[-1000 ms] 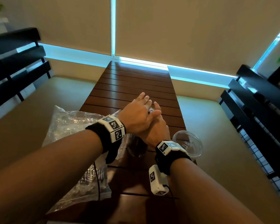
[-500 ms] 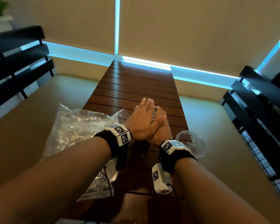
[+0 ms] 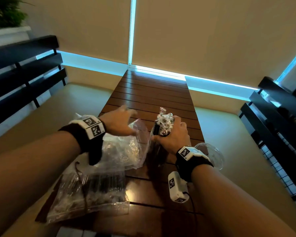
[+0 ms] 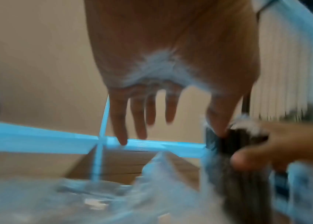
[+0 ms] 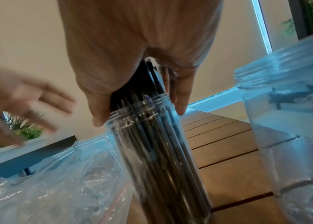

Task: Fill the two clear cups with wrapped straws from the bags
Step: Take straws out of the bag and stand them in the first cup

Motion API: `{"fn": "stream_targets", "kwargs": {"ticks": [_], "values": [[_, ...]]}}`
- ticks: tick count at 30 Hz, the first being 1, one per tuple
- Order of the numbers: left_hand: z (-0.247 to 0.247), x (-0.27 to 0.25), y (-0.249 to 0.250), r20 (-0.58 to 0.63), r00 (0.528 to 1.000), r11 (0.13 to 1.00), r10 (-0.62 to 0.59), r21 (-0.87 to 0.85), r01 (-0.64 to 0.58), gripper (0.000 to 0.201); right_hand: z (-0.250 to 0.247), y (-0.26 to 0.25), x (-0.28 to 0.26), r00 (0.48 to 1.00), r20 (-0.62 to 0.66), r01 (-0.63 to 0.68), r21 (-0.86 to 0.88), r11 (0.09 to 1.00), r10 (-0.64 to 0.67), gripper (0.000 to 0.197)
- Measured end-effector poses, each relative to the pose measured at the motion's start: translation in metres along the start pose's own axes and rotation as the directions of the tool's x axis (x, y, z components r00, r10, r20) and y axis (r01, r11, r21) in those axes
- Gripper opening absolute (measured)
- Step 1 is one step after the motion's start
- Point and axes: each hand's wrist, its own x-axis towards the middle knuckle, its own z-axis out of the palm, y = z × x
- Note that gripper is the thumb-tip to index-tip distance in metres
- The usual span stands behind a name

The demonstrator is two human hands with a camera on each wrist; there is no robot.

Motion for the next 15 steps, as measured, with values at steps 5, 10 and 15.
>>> {"fn": "stream_targets", "kwargs": {"ticks": [5, 10, 15], "values": [[0.044, -0.023, -0.06, 0.357, 0.867, 0.884, -0.348, 0.433, 0.177, 0.133, 0.004, -0.003, 0.004, 0.997, -0.053, -0.048, 0.028, 0.998, 0.049, 0.112], [0.085, -0.01, -0.072, 0.281, 0.936, 0.871, -0.211, 0.489, 0.05, 0.108, 0.006, 0.001, 0.013, 0.995, -0.087, -0.058, -0.06, 0.997, 0.052, 0.11], [0.068, 0.006, -0.044, 0.184, 0.982, 0.79, 0.042, 0.596, -0.145, 0.028, 0.006, 0.005, 0.02, 0.986, -0.156, -0.066, -0.06, 0.996, 0.056, 0.104]]}}
